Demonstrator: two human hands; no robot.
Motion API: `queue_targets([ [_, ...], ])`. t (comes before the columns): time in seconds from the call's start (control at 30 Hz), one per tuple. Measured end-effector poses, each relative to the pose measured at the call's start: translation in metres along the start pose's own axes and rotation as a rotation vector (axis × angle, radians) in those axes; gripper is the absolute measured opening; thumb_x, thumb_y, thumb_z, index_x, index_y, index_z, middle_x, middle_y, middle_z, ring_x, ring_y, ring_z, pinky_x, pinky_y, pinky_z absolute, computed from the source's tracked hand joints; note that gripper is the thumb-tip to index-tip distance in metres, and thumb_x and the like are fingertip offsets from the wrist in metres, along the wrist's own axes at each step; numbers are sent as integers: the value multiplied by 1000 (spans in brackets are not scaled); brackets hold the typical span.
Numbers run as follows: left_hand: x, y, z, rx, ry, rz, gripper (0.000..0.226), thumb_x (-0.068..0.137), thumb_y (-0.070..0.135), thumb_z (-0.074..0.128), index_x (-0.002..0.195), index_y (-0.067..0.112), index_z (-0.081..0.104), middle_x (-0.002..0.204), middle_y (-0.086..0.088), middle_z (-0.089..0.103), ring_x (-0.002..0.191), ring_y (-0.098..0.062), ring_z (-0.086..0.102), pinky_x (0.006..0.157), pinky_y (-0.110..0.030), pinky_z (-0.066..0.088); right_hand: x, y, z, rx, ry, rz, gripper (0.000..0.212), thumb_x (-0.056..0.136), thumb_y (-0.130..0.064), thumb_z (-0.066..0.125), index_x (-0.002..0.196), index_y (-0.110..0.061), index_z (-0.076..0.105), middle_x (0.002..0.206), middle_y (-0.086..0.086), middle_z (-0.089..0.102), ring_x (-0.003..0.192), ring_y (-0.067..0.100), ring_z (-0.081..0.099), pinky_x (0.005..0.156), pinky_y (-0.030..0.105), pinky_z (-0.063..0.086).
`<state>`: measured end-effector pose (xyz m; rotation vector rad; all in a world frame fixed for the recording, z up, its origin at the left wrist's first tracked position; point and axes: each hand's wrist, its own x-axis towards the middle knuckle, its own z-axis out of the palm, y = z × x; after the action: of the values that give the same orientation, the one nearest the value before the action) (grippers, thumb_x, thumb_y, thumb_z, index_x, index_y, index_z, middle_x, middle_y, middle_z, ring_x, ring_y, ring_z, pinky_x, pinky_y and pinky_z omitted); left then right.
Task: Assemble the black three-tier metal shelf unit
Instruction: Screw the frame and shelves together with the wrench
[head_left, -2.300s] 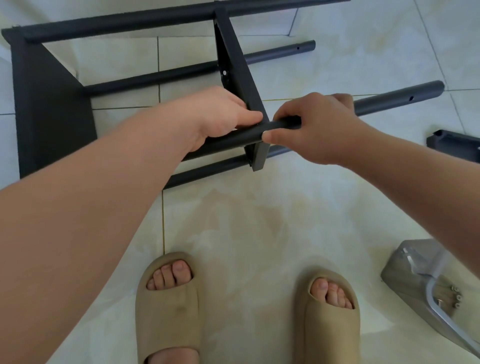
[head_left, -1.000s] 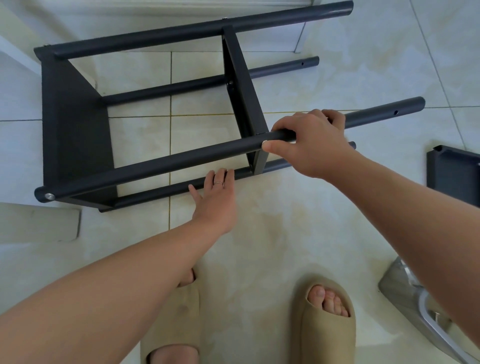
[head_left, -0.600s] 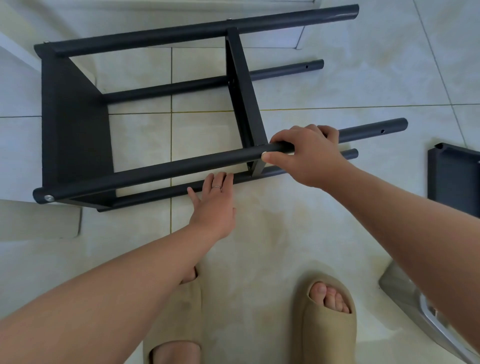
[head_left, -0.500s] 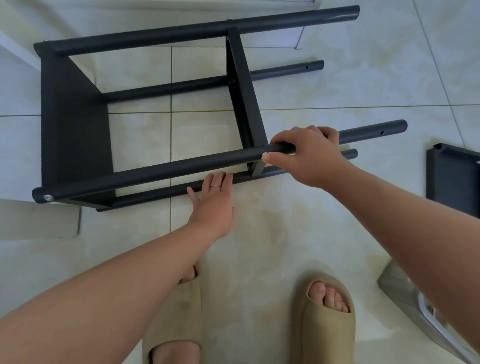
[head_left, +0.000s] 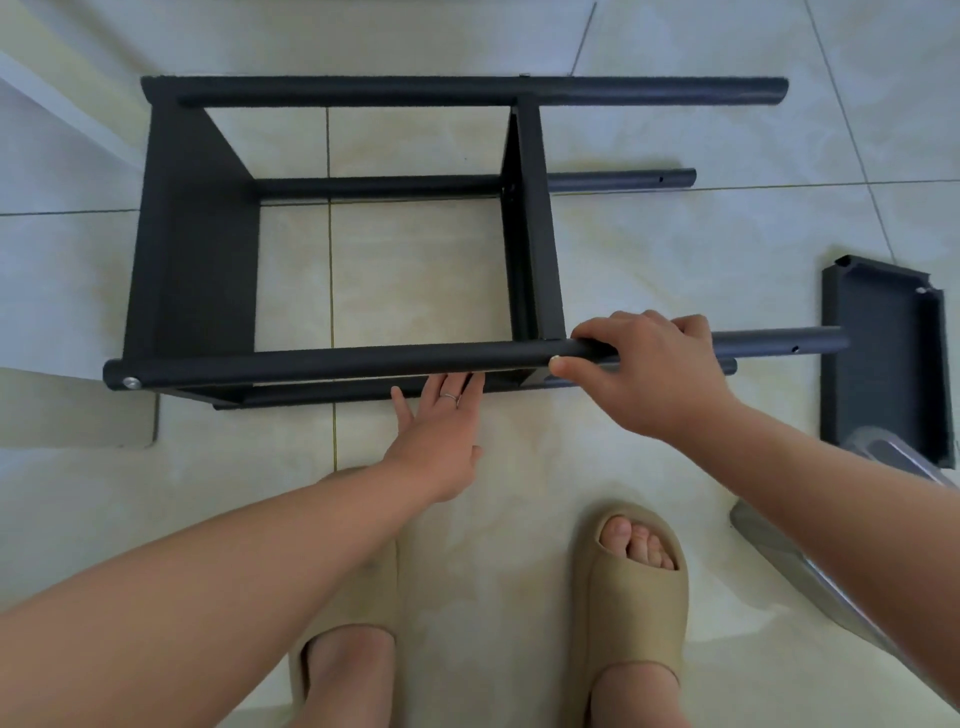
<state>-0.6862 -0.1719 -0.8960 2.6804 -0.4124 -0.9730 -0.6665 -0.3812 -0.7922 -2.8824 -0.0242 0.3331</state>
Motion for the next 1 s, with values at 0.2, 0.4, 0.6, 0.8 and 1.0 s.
queue_targets([
  [0.2,-4,-3,4,90,-45,29,92,98,26,54,157,19,-17,164,4,-23,150,-23,-25,119,-61,-6,-1,1,2,38,-23,31,34,93,-66,47,99,-36,64,88,-10,58,96,17,49,88,37,22],
  [0.4,-8,3,4,102,-83,10,89,100,29,51,157,17,-16,158,3,-38,147,-24,-32,121,-54,-5,5,0,2,54,-39,64,36,95,-66,46,98,-35,64,83,-9,55,96,20,49,91,40,24],
  [0.6,-23,17,-11,190,-228,46,67,99,33,50,156,16,22,167,-7,5,153,-26,6,123,-49,16,0,-2,1,56,-82,72,44,94,-69,43,114,-35,63,95,-9,55,101,19,48,97,38,23],
  [0.8,-55,63,-66,191,-331,281,37,100,38,48,136,28,54,128,8,62,123,-16,52,96,-35,47,-23,3,-12,6,-178,-41,87,83,-83,34,153,-32,34,152,-5,41,144,24,30,121,49,9],
  [1.0,-60,101,-123,331,-225,332,33,101,40,47,131,30,55,125,7,59,116,-20,55,93,-41,50,-69,41,-35,-72,-173,-12,83,90,-77,27,159,-32,19,164,-2,25,152,25,15,123,50,7],
])
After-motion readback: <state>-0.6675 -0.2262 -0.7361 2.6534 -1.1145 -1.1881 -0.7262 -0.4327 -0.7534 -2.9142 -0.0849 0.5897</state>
